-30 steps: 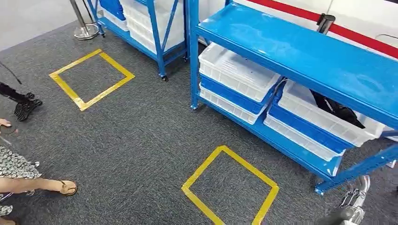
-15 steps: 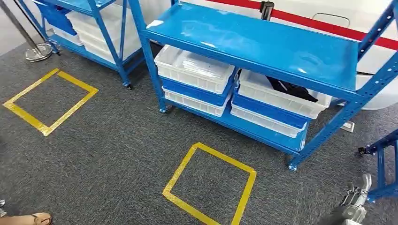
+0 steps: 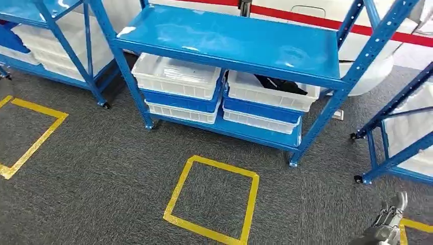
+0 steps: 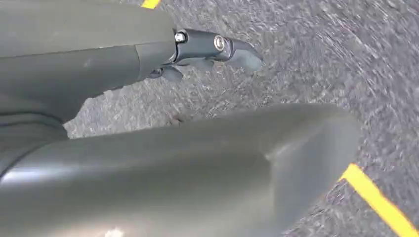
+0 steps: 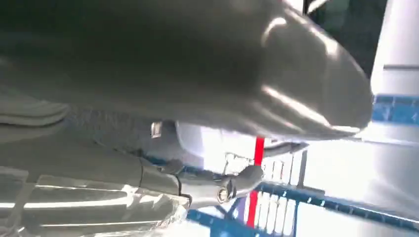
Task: Take the parts from the cabinet and place them on the table.
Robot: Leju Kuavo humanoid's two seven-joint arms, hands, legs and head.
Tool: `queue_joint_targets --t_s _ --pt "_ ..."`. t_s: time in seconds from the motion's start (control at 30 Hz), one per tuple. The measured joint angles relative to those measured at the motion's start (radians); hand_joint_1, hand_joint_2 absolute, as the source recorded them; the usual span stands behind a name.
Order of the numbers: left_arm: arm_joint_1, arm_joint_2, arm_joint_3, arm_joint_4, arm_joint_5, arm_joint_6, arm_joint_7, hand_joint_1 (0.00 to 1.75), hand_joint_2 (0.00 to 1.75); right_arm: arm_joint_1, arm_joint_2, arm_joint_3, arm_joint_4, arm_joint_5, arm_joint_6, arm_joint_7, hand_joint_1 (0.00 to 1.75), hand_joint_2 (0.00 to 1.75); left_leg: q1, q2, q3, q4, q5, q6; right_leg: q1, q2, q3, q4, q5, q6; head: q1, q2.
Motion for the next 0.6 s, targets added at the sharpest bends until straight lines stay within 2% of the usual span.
queue_joint_targets --t_s 0.03,0.07,0.1,0.13,0.17,0.2,0.23,0.27,0.3,0.4,0.5,0.53,0.6 --pt "0.000 0.000 0.000 0.000 -0.001 0.000 0.000 0.00 0.00 0.001 0.000 -0.001 0.000 0.000 0.000 0.000 0.00 0.00 0.001 0.013 0.000 0.000 -0.001 -0.002 -0.004 -0.003 0.015 -0.025 0.014 0.010 0.000 0.000" --pt "0.000 -0.001 0.000 0.000 -0.002 0.000 0.000 0.00 0.00 0.000 0.000 -0.003 0.000 0.000 0.000 0.000 0.00 0.00 0.004 0.025 0.001 0.002 -0.002 -0.006 -0.011 -0.011 0.062 -0.108 0.047 0.026 0.000 0.000" --pt "0.000 -0.002 0.000 0.000 -0.003 0.000 0.002 0.00 0.00 0.000 0.000 -0.004 0.000 0.000 0.000 0.000 0.00 0.00 0.007 0.024 0.001 0.005 -0.004 -0.015 -0.016 -0.018 0.121 -0.207 0.080 0.037 0.000 0.000" --pt "-0.003 -0.002 0.000 0.000 -0.005 -0.001 0.003 0.00 0.00 0.001 0.000 -0.006 -0.002 0.000 0.002 -0.002 0.00 0.00 0.006 0.031 0.002 0.011 -0.007 -0.024 -0.023 -0.028 0.184 -0.308 0.101 0.043 0.001 0.000" --pt "-0.004 -0.002 0.000 0.000 -0.008 -0.001 0.003 0.00 0.00 0.002 0.001 -0.010 -0.002 0.004 0.002 -0.005 0.00 0.00 0.000 0.036 -0.001 0.013 -0.012 -0.035 -0.009 -0.032 0.190 -0.312 0.099 0.036 0.000 0.000" --pt "-0.007 -0.002 -0.001 0.000 -0.010 0.000 0.003 0.00 0.00 0.008 0.007 -0.013 -0.010 0.013 -0.002 -0.011 0.00 0.00 -0.001 0.038 0.001 0.022 -0.020 -0.042 -0.019 -0.029 0.187 -0.321 0.107 0.022 -0.005 0.000" --pt "-0.009 0.001 -0.001 -0.001 -0.010 0.000 0.002 0.00 0.00 0.009 0.008 -0.015 -0.012 0.018 -0.004 -0.013 0.00 0.00 0.004 0.036 0.001 0.022 -0.035 -0.031 -0.027 -0.030 0.192 -0.319 0.106 0.020 -0.006 0.000" --pt "-0.010 -0.001 -0.001 0.000 -0.010 0.000 0.002 0.00 0.00 0.010 0.011 -0.021 -0.013 0.022 -0.006 -0.014 0.00 0.00 0.004 0.036 0.001 0.020 -0.018 -0.019 -0.015 -0.030 0.192 -0.317 0.107 0.016 -0.011 0.000" --pt "-0.010 -0.001 -0.001 0.000 -0.011 0.000 0.003 0.00 0.00 0.011 0.015 -0.023 -0.015 0.024 -0.006 -0.015 0.00 0.00 0.009 0.030 -0.001 0.020 -0.014 -0.025 -0.011 -0.030 0.189 -0.317 0.109 0.011 -0.011 0.000" --pt "-0.009 -0.001 -0.001 0.000 -0.011 -0.001 0.002 0.00 0.00 0.018 0.020 -0.028 -0.023 0.029 -0.007 -0.016 0.00 0.00 0.014 0.030 -0.002 0.015 -0.009 -0.029 -0.004 -0.030 0.186 -0.317 0.112 0.005 -0.011 0.000" --pt "-0.009 -0.001 -0.001 0.000 -0.013 -0.002 0.002 0.00 0.00 0.021 0.028 -0.037 -0.027 0.047 -0.014 -0.016 0.00 0.00 0.019 0.030 -0.001 0.012 -0.004 -0.034 -0.001 -0.030 0.185 -0.317 0.112 0.002 -0.013 0.000" --pt "-0.009 -0.001 -0.002 0.000 -0.013 -0.002 0.002 0.00 0.00 0.021 0.029 -0.040 -0.028 0.050 -0.018 -0.016 0.00 0.00 0.020 0.030 -0.001 0.011 -0.003 -0.036 0.001 -0.030 0.185 -0.316 0.112 -0.003 -0.013 0.000" --pt "-0.009 -0.001 -0.002 0.000 -0.014 -0.004 0.001 0.00 0.00 0.022 0.031 -0.045 -0.028 0.057 -0.019 -0.017 0.00 0.00 0.023 0.030 -0.001 0.010 -0.001 -0.040 0.004 -0.030 0.184 -0.316 0.112 -0.003 -0.012 0.000"
